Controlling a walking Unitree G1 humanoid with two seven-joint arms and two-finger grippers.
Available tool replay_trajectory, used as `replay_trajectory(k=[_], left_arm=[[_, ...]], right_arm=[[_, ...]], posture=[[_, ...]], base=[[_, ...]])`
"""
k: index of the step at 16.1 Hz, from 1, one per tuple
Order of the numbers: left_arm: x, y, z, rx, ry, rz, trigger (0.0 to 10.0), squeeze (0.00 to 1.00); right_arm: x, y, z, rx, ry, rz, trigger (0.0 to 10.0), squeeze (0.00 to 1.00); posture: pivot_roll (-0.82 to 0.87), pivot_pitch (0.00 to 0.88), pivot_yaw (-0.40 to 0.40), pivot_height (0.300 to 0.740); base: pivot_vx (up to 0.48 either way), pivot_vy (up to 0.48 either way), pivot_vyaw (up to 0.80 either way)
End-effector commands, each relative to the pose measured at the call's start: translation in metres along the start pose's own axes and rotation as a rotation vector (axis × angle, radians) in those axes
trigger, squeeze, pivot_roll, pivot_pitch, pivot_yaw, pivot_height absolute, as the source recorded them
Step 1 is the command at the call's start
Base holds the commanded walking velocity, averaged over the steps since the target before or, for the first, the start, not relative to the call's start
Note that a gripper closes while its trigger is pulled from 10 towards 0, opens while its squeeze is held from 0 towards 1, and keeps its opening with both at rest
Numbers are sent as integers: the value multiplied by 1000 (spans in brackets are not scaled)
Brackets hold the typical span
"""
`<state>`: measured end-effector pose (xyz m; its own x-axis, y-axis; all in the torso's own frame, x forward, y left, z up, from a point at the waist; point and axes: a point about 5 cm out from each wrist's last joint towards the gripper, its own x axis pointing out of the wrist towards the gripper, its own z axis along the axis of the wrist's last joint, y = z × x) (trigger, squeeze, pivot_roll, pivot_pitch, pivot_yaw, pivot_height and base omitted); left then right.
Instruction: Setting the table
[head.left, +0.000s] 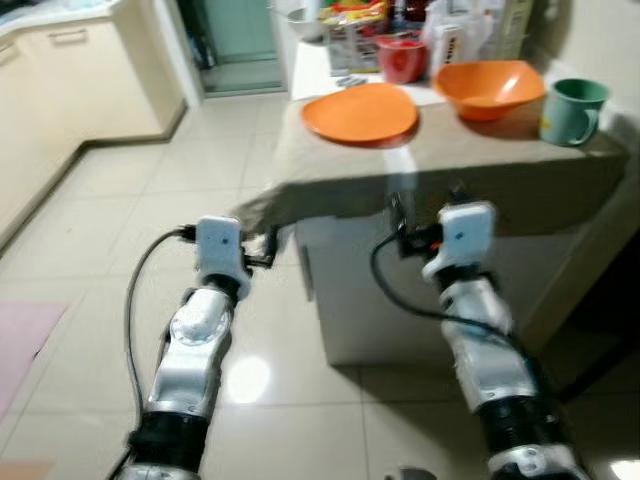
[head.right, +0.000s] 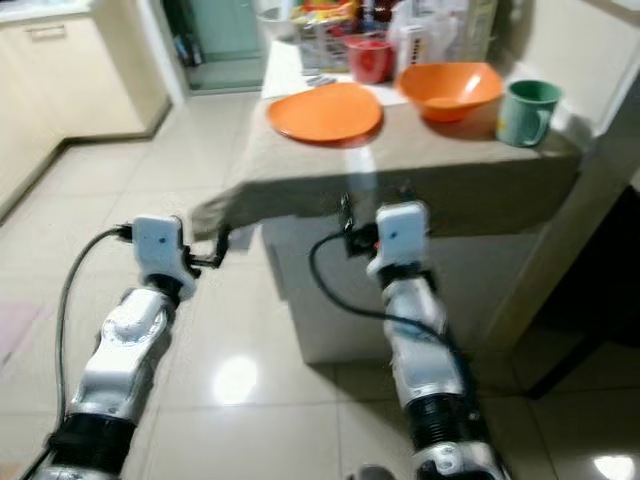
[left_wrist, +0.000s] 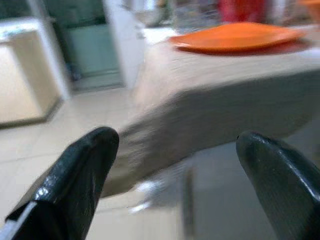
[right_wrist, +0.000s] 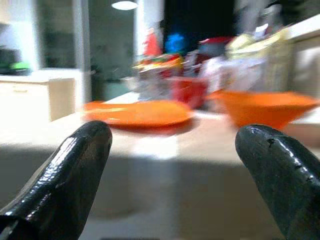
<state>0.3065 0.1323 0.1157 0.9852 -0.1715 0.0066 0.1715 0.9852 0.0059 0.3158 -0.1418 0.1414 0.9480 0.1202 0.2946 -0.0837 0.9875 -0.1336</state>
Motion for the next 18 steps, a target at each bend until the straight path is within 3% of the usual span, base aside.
replay_trajectory(k=[1, 2, 4, 6, 9, 15, 18], left_arm=[[1, 9, 6, 24, -14, 18, 10000, 0], [2, 11, 7, 15, -15, 22, 10000, 0], [4, 20, 7, -18, -8, 72, 10000, 0], [2, 40, 12, 4, -14, 120, 10000, 0], [-5, 62, 14, 32, 3, 141, 10000, 0], [-2, 50, 18, 23, -24, 105, 10000, 0], [0, 46, 17, 4, -21, 96, 10000, 0]], right_arm=[[11, 4, 18, 21, -59, -11, 10000, 0], [12, 3, 18, 30, -53, -15, 10000, 0], [7, 2, -8, 96, 76, -15, 10000, 0], [-9, -2, -31, 81, 176, -9, 10000, 0], [-22, -9, -38, 50, 208, -17, 10000, 0], [-29, -7, -38, 23, 194, -2, 10000, 0], [-29, -4, -37, 22, 189, 12, 10000, 0]], posture=[[-146, 0, 110, 731], [-146, 0, 110, 731], [-145, 0, 102, 731], [-137, 0, 99, 731], [-132, 0, 97, 731], [-136, 0, 98, 731], [-139, 0, 96, 731]], base=[[0, 0, 0], [0, 0, 0], [0, 0, 0], [0, 0, 0], [0, 0, 0], [0, 0, 0], [0, -470, 0]])
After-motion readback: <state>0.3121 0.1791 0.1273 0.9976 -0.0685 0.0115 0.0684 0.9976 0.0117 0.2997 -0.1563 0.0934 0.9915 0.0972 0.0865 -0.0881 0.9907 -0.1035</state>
